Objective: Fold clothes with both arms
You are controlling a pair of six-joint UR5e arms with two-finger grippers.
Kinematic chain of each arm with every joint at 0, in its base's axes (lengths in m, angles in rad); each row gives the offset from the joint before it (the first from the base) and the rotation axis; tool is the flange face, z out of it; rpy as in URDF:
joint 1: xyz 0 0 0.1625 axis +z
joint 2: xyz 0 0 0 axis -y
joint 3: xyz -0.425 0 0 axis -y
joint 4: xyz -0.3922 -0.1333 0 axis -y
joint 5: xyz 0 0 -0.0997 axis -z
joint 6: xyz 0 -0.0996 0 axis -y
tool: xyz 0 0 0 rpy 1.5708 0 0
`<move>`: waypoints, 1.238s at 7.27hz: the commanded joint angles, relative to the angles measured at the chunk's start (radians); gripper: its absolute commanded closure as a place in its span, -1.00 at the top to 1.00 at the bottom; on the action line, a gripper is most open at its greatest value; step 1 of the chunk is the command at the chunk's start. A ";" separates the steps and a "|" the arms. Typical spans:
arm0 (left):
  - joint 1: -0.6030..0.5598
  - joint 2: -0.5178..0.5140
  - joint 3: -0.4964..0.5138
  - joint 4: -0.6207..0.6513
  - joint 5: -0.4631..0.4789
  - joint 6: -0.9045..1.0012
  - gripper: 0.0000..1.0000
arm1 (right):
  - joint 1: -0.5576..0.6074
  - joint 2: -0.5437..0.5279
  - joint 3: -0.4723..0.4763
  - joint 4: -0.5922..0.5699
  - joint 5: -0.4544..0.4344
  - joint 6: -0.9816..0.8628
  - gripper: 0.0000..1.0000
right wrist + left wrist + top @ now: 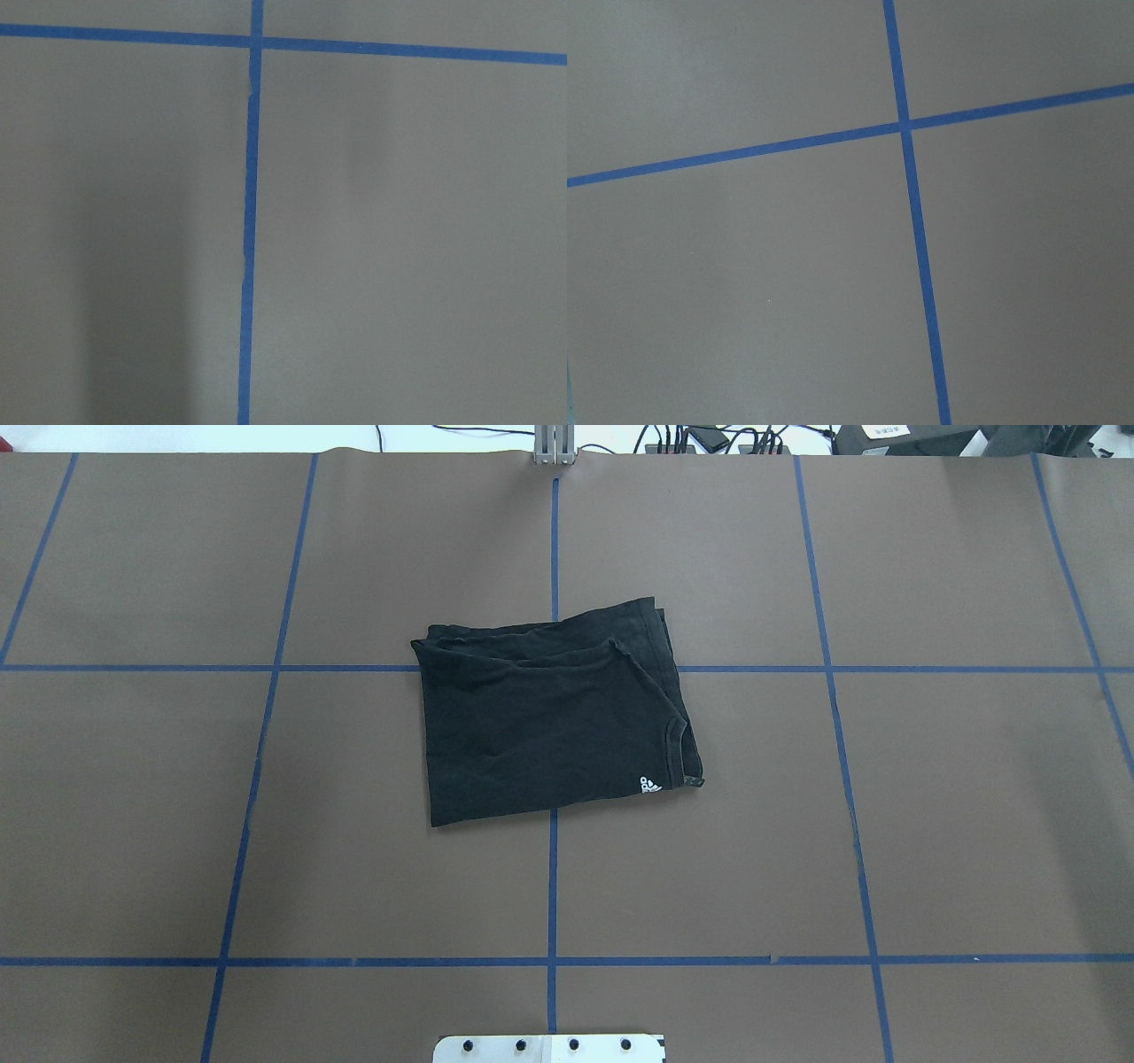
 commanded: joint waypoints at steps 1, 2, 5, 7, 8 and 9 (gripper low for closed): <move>-0.041 0.033 -0.002 -0.002 -0.041 0.070 1.00 | -0.001 0.000 -0.001 0.000 0.001 0.000 1.00; -0.059 0.067 0.000 -0.008 -0.052 0.108 1.00 | -0.001 0.000 -0.001 0.000 0.001 0.000 1.00; -0.073 0.072 -0.024 -0.005 -0.045 0.111 1.00 | -0.001 0.000 -0.001 0.002 0.000 -0.005 1.00; -0.072 0.071 -0.023 -0.006 -0.051 0.113 1.00 | -0.001 0.000 -0.001 0.000 0.003 -0.002 1.00; -0.072 0.071 -0.021 -0.003 -0.052 0.113 1.00 | -0.001 0.000 -0.001 -0.002 0.004 -0.002 1.00; -0.072 0.073 -0.023 -0.005 -0.054 0.113 1.00 | -0.001 0.000 -0.001 -0.002 0.004 -0.002 1.00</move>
